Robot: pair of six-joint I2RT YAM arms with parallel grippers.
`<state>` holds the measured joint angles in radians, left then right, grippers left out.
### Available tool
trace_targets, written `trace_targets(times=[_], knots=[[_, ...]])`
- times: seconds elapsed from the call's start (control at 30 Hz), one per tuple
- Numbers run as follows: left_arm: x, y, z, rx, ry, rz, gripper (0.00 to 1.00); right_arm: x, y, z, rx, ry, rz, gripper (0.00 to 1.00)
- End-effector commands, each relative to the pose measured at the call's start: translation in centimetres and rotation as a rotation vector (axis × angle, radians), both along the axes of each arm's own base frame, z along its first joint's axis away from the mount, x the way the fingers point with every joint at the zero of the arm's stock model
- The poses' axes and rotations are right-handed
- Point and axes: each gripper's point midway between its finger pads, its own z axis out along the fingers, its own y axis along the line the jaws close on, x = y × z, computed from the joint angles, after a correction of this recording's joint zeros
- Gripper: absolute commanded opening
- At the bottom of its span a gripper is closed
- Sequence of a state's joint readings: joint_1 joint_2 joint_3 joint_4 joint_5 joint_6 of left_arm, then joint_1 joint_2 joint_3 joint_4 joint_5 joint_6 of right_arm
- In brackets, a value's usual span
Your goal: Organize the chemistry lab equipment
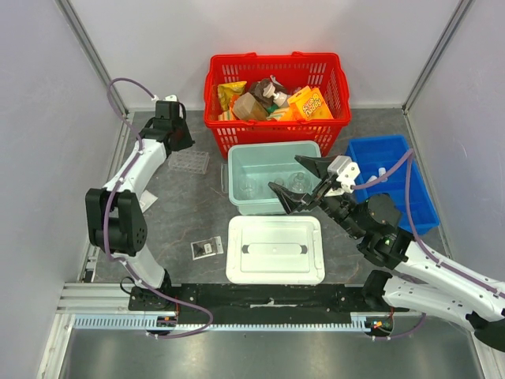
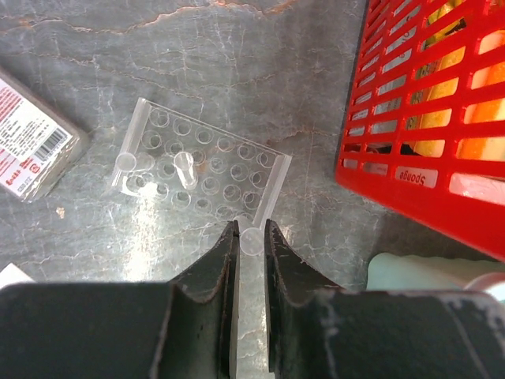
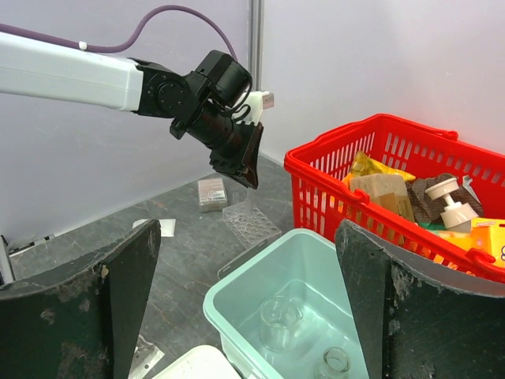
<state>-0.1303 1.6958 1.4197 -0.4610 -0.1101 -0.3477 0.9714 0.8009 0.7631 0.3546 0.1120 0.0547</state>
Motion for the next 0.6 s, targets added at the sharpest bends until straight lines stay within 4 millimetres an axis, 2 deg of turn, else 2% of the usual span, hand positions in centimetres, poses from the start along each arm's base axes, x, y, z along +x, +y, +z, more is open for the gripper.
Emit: trace_targets(times=[0.0,0.33,0.57], knots=[[2.7,0.0,2.3,0.022,-0.102,-0.029,0.05,0.0,-0.8,1.5,0.015,-0.028,-0.028,0.98],[4.5,0.5,1.1,0.052,-0.099,-0.03,0.05,0.3,-0.8,2.1,0.012,-0.047,-0.044,0.98],[4.2,0.7,-0.6,0.06,-0.063,-0.016,0.05,0.5,-0.7,2.3,0.018,-0.049,-0.049,0.98]])
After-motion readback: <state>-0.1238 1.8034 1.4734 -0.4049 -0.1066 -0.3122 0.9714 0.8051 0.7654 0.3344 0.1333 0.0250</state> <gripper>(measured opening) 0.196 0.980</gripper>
